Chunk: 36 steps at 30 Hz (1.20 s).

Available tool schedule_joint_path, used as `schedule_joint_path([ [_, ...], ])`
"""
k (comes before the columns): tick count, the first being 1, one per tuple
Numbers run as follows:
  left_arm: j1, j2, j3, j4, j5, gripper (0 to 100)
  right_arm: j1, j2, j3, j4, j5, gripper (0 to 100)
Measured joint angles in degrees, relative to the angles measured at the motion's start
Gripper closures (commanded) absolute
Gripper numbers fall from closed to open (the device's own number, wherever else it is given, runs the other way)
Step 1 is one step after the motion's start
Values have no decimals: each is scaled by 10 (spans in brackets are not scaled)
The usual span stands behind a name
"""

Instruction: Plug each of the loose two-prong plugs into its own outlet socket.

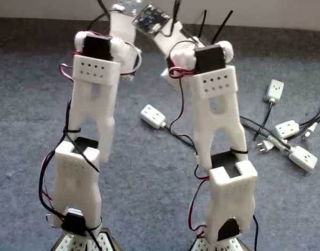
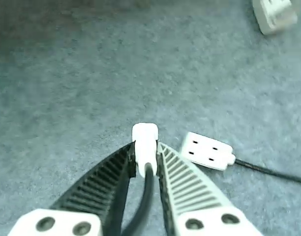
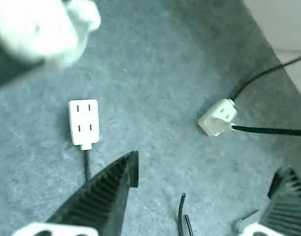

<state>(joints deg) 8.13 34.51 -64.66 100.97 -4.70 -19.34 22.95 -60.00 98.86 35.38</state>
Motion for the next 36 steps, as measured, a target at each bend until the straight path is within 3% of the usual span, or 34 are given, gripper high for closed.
schedule_joint_path([
  [6, 32, -26, 69, -10, -55, 995, 97, -91, 108, 0, -47, 604],
  [12, 30, -24, 74, -24, -59, 995, 155, -172, 271, 0, -52, 604],
  [18, 29, 61, 75, -33, -59, 995, 243, -220, 380, 0, -52, 604],
  [26, 31, 121, 75, -70, -59, 995, 347, -224, 411, 0, -52, 605],
  [36, 62, 122, 75, -71, -59, 995, 374, -225, 416, 0, -54, 605],
])
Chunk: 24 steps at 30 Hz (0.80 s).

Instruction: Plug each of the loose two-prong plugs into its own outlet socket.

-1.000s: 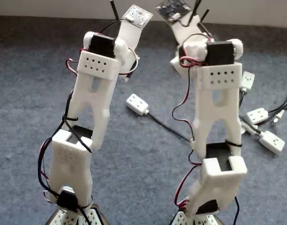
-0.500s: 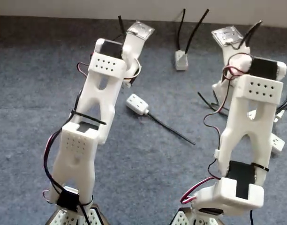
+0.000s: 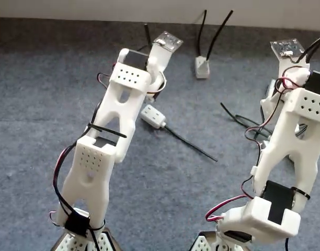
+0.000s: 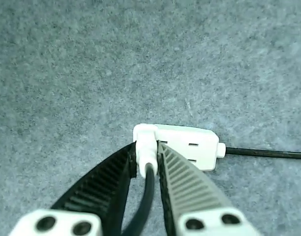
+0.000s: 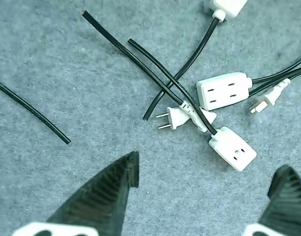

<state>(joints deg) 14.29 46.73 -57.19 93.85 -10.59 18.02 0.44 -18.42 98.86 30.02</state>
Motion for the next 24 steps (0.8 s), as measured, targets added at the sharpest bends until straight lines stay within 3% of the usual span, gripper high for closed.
schedule_joint_path([
  [24, 1, -4, 73, -3, -32, 995, 0, 0, 0, 0, 0, 605],
])
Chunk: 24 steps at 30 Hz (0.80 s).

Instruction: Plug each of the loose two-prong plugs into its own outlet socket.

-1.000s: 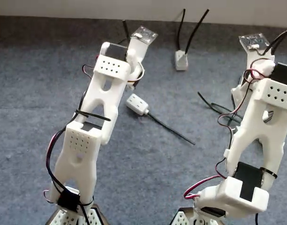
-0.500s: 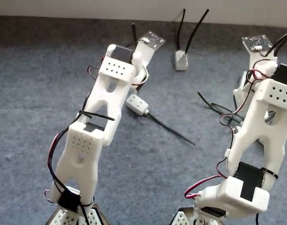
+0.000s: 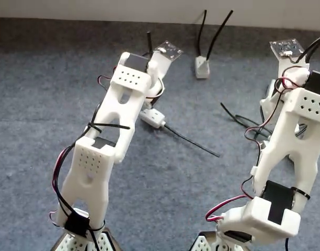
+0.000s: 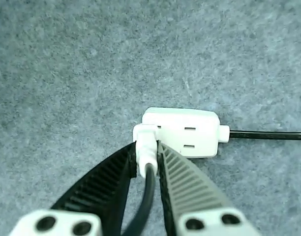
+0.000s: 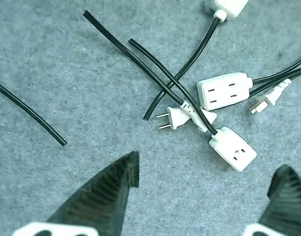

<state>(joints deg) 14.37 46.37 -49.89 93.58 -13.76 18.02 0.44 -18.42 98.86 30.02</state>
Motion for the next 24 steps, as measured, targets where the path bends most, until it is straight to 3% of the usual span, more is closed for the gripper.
schedule_joint_path([
  [16, 39, 2, 4, 4, 32, 995, 4, 0, 0, 0, 0, 605],
  [24, 25, 3, 7, 4, 33, 995, 20, 0, 0, 0, 0, 605],
])
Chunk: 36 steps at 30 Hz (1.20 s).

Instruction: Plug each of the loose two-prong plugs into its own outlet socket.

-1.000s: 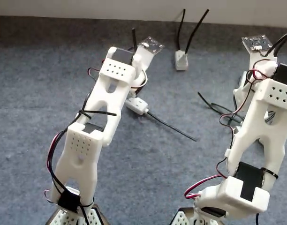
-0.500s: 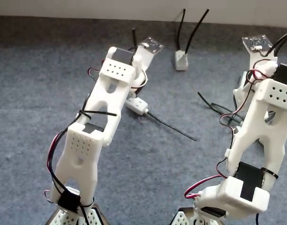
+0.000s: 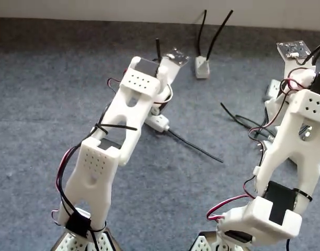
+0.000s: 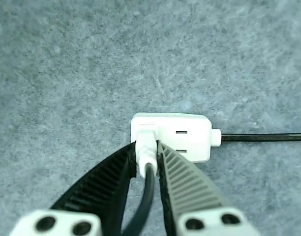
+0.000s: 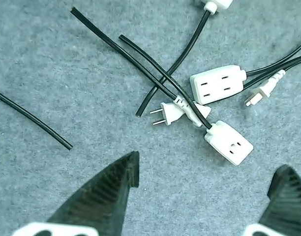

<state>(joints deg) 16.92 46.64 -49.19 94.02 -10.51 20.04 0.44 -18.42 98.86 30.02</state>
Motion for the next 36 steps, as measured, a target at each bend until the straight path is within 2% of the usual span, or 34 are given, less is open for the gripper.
schedule_joint_path([
  [11, -9, 63, 13, -4, 1, 992, 2, 0, 0, 0, 0, 605],
  [19, -13, 74, -18, 3, 2, 802, 2, 0, 0, 0, 0, 605],
  [31, -22, 73, -42, 30, 4, 796, 1, 0, 0, 0, 0, 605],
  [36, -36, 39, -125, 56, 4, 796, -14, 0, 0, 0, 0, 604],
])
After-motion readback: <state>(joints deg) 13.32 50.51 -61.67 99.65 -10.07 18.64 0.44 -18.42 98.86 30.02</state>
